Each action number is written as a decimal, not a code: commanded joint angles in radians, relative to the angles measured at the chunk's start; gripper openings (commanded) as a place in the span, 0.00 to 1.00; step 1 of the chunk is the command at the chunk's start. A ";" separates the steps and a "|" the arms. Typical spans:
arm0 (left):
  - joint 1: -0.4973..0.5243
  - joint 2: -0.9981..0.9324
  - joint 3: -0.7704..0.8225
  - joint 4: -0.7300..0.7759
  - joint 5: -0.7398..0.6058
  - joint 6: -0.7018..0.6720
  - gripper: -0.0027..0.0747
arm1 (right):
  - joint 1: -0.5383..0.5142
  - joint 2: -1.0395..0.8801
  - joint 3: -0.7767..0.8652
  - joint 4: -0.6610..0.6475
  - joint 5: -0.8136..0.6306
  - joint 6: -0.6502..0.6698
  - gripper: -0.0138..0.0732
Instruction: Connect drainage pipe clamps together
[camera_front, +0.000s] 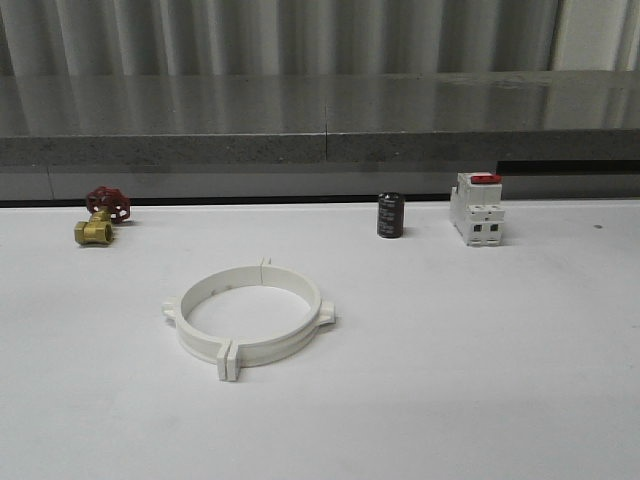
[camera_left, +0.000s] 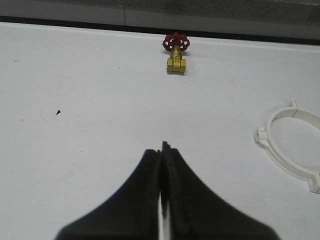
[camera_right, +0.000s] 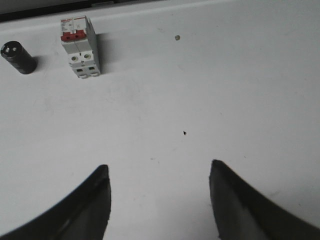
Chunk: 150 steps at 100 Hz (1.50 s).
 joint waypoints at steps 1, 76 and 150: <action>0.001 0.005 -0.028 -0.002 -0.068 0.001 0.01 | -0.006 -0.137 0.056 -0.018 -0.019 -0.018 0.66; 0.001 0.005 -0.028 -0.002 -0.068 0.001 0.01 | -0.006 -0.604 0.255 0.024 0.027 -0.122 0.09; 0.001 0.005 -0.028 -0.002 -0.068 0.001 0.01 | -0.139 -0.625 0.336 0.201 -0.308 -0.354 0.09</action>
